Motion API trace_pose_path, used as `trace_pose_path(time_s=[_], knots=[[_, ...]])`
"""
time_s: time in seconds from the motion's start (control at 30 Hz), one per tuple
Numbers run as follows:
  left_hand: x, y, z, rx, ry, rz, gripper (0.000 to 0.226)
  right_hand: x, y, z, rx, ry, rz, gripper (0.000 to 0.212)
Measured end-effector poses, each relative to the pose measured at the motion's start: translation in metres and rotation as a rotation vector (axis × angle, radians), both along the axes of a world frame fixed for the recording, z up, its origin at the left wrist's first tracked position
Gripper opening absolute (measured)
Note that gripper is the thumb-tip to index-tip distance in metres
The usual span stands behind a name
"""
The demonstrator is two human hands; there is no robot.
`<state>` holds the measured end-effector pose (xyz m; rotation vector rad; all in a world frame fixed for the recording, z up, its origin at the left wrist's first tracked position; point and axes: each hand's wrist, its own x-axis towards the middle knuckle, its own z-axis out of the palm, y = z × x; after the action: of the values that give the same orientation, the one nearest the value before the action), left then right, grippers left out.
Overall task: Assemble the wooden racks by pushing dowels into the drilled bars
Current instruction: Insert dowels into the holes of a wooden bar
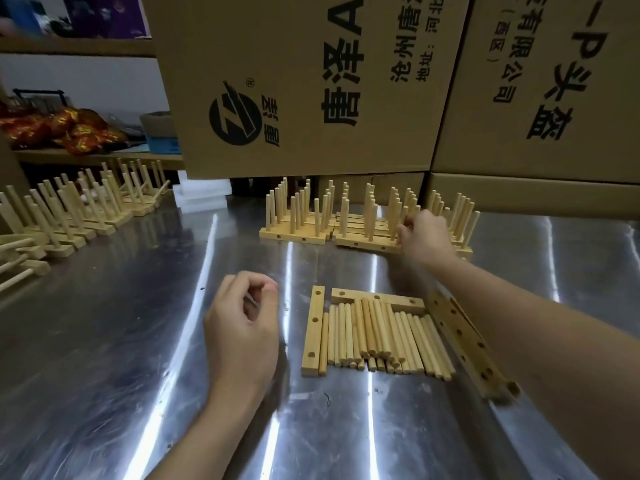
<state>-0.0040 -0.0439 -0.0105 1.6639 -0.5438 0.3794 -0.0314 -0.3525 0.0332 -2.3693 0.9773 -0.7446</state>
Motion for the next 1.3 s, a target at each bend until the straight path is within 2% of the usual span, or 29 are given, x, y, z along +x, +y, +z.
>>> trace_pose_path(time_s=[0.23, 0.4, 0.57, 0.7, 0.9, 1.03, 1.2, 1.3], knots=[[0.003, -0.002, -0.001, 0.006, 0.025, -0.009, 0.029, 0.018, -0.003, -0.012, 0.008, -0.018, -0.028, 0.017], [0.005, 0.001, -0.001, -0.006, 0.019, -0.016, 0.028, 0.004, 0.003, 0.002, 0.043, -0.008, 0.019, 0.016], [0.001, 0.002, 0.000, -0.028, 0.021, -0.082, 0.021, -0.078, -0.001, 0.026, -0.037, -0.003, 0.015, 0.046], [0.002, 0.004, 0.000, -0.014, 0.028, -0.098, 0.021, -0.172, 0.008, 0.011, -0.025, 0.039, -0.009, 0.045], [0.002, 0.001, 0.001, 0.016, 0.015, -0.083, 0.019, -0.242, 0.035, -0.041, -0.064, -0.120, -0.034, 0.044], [0.000, -0.001, -0.004, 0.192, 0.004, -0.074, 0.021, -0.244, 0.035, -0.052, -0.087, -0.104, 0.059, 0.043], [-0.010, -0.002, -0.005, 0.471, -0.146, -0.088, 0.018, -0.243, 0.037, -0.056, -0.114, -0.069, 0.202, 0.012], [-0.012, -0.001, -0.005, 0.491, -0.179, -0.111, 0.017, -0.243, 0.039, -0.056, -0.114, -0.041, 0.257, 0.022]])
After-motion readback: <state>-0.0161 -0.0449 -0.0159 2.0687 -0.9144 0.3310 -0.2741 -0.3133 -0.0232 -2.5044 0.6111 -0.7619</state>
